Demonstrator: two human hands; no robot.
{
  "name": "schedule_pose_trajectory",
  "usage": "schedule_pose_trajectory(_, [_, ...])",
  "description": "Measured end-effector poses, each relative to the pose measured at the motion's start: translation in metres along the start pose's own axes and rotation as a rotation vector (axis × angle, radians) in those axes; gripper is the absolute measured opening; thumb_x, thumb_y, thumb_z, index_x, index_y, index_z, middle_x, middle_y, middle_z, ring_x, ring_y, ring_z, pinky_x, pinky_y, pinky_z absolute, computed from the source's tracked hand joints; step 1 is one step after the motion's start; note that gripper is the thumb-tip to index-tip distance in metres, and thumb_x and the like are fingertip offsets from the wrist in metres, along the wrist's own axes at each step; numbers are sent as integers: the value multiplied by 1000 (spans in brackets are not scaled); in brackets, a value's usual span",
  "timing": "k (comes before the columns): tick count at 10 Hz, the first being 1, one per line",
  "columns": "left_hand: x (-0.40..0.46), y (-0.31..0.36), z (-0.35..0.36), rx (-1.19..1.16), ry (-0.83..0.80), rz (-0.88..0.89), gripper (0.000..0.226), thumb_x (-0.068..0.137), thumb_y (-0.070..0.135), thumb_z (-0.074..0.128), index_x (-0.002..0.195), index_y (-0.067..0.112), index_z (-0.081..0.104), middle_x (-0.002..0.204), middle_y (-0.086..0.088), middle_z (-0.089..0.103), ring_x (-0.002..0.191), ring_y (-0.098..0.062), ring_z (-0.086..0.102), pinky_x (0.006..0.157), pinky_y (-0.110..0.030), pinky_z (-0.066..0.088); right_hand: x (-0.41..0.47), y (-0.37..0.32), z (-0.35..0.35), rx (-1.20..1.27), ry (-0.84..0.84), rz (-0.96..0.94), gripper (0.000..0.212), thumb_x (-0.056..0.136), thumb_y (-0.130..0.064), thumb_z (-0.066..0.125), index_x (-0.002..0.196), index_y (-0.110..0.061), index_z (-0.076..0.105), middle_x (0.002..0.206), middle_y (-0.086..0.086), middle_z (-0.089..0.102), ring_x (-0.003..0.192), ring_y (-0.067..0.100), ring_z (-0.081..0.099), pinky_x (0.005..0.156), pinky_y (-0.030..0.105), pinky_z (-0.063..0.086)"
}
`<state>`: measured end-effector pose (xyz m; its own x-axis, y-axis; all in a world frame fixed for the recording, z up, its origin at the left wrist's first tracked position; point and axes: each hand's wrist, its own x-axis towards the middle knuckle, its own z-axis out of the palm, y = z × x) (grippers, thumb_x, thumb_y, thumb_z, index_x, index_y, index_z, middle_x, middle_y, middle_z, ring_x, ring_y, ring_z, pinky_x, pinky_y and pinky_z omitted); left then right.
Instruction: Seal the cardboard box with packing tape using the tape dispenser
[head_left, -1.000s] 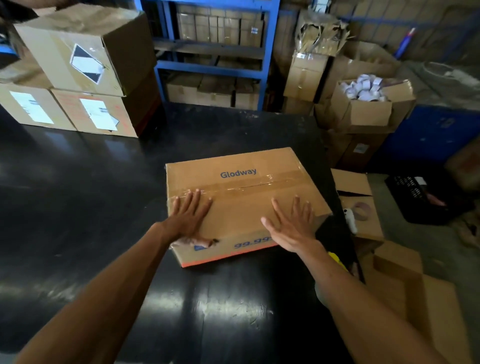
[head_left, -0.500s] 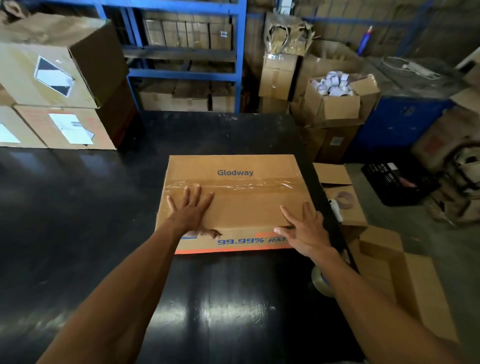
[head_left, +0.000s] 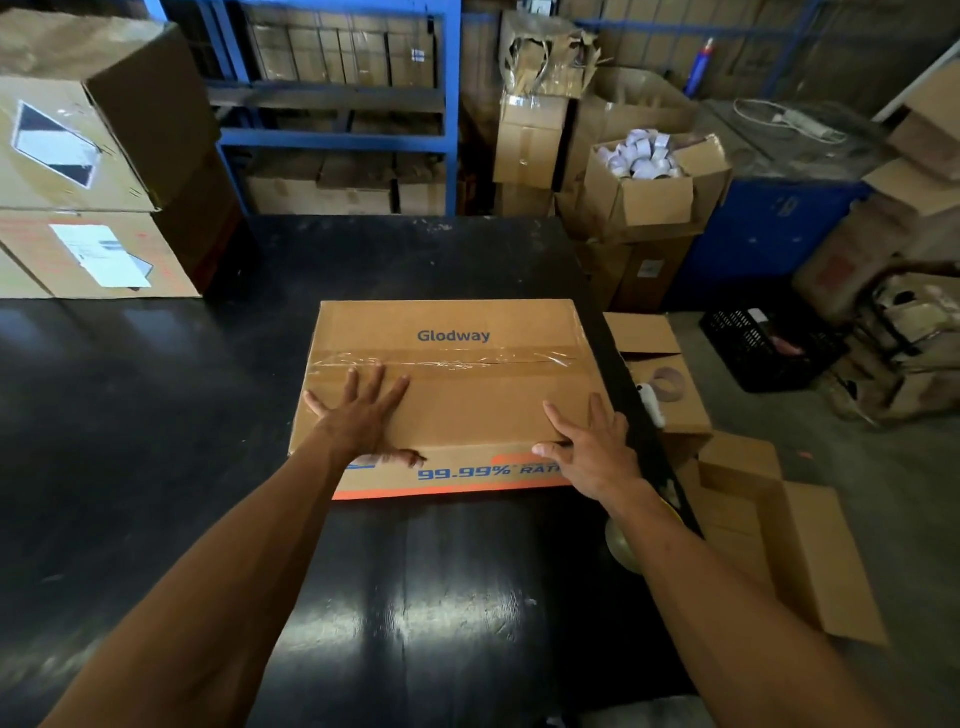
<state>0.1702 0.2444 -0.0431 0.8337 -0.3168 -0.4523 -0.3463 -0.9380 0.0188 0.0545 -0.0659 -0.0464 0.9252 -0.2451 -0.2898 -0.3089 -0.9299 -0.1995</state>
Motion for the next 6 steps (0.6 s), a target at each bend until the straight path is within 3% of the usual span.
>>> schedule_pose_trajectory(3, [-2,1,0,0,6,2,138,57,91,60,153,41,-25,163,0,-32,149,-38,-25,102,-86,2,1,-1,1,26,-22,29,72,85,-71,48,145,-61,9,160,1,-10,141,39,-3,110,61,26])
schedule_pose_trajectory(4, [-4,3,-1,5,0,1,138,57,91,62,153,41,-24,163,0,-32,150,-38,-25,102,-86,4,0,-1,2,50,-37,29,73,86,-71,49,146,-60,9,161,2,-13,143,44,-12,114,65,16])
schedule_pose_trajectory(5, [-5,4,-1,-15,18,-16,135,61,88,62,155,39,-21,164,-2,-29,150,-39,-22,104,-84,5,3,-3,-3,39,-56,46,74,86,-72,46,146,-60,5,161,5,-18,142,46,-22,112,69,-3])
schedule_pose_trajectory(6, [-15,14,31,-29,310,32,124,69,90,48,161,27,-7,167,-17,-14,153,-43,-6,108,-82,12,-2,-7,4,-35,4,52,78,87,-73,41,147,-57,-8,158,9,-29,140,44,-31,108,72,-12])
